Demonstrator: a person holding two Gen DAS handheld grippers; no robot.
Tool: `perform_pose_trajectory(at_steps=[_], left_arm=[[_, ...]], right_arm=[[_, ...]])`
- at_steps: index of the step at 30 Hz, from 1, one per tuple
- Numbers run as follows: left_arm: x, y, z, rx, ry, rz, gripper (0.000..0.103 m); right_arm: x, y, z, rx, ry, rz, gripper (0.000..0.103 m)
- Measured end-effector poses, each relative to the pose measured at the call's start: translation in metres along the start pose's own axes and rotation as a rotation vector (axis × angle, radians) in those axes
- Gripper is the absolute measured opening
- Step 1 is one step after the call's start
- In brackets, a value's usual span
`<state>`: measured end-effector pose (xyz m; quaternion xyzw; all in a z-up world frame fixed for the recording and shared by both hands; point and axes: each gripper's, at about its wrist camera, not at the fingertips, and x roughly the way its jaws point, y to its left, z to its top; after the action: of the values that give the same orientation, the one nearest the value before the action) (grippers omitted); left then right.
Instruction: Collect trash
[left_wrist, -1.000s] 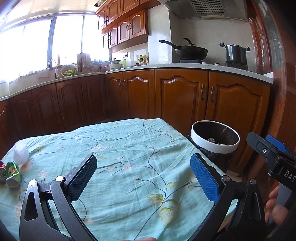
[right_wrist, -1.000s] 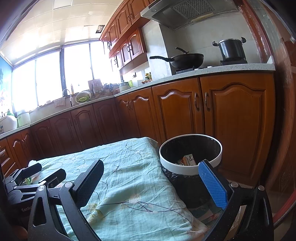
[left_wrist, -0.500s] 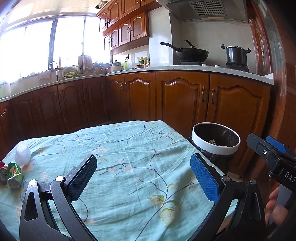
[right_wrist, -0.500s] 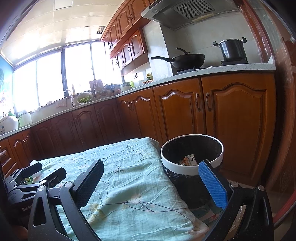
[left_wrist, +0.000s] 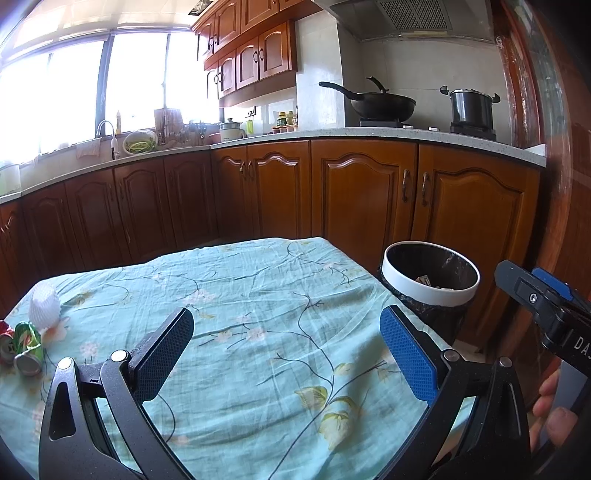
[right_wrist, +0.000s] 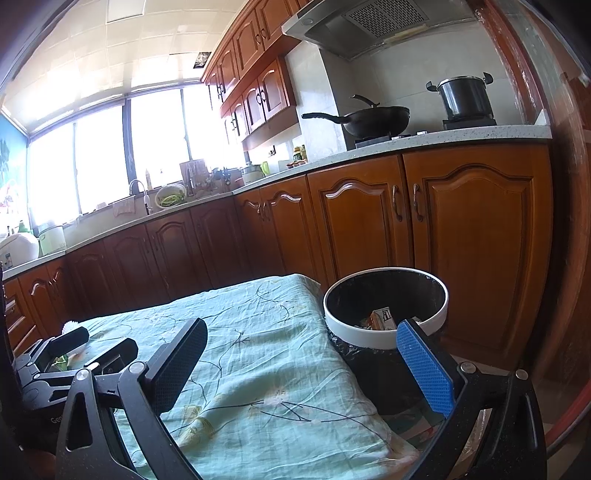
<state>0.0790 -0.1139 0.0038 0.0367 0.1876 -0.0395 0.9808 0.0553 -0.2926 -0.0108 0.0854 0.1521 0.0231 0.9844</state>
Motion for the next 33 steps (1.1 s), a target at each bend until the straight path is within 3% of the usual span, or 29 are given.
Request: perform_pose_trajectory(at_steps=[33], left_arm=[[0.004,0.0008,-0.0011,-0.001,0.008,-0.002,0.103]], right_arm=[[0.0052,0.0043,0.0005,0.007,0.016,0.012,0.103]])
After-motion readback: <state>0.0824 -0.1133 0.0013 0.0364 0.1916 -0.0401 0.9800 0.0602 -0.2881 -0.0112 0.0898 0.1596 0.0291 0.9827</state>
